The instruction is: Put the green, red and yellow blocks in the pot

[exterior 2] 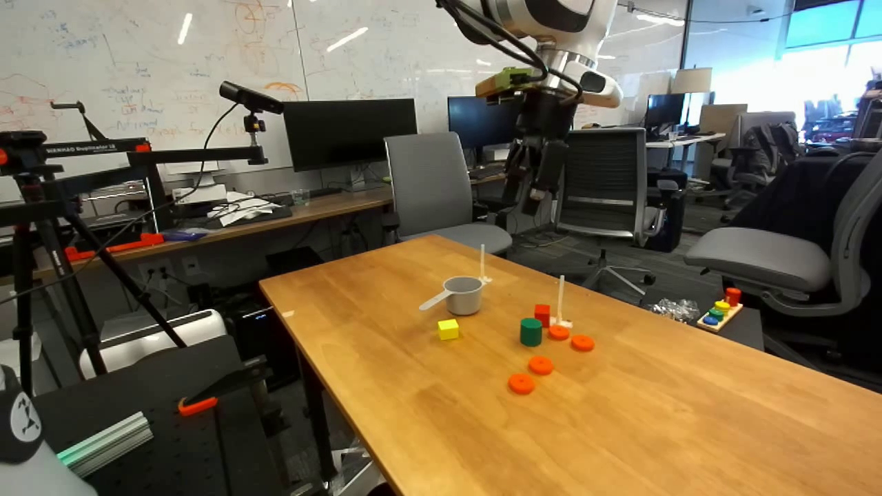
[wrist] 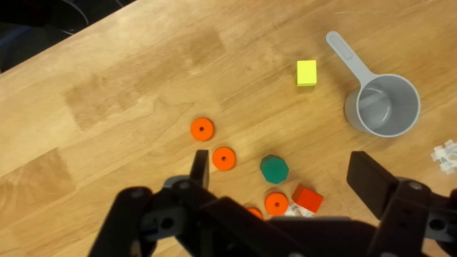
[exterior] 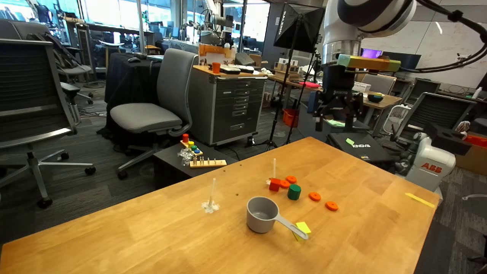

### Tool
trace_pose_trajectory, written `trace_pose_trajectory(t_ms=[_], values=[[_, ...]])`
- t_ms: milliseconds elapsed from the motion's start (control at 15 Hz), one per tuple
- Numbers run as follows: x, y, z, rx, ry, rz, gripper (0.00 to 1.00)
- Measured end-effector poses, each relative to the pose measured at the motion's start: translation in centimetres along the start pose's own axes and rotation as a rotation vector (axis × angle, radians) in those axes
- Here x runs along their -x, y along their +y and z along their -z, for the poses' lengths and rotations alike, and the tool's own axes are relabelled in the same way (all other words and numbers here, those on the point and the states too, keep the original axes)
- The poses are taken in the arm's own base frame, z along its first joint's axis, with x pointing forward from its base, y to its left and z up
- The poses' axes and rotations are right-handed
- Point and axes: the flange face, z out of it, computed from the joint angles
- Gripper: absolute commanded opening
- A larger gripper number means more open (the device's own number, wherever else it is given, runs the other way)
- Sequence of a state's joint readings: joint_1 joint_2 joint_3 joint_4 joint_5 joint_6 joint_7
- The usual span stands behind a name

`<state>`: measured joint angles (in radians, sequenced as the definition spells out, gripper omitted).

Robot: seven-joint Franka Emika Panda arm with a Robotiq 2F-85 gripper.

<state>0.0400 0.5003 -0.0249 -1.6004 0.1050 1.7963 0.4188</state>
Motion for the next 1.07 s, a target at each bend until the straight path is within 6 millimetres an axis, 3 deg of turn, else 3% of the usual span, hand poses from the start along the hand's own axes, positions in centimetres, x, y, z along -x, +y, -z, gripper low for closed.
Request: trace_pose_trajectory(t_ms=[333,800,1067], values=[[-0.5,0.2,-1.2,0.01,-0.017,-0.009,1.0],[-4.3,1.7,-8.7,0.075,-0.11,-0.07,1.0],[-5.3,1.6,-12.0,0.16,-0.218,-0.064,1.0]])
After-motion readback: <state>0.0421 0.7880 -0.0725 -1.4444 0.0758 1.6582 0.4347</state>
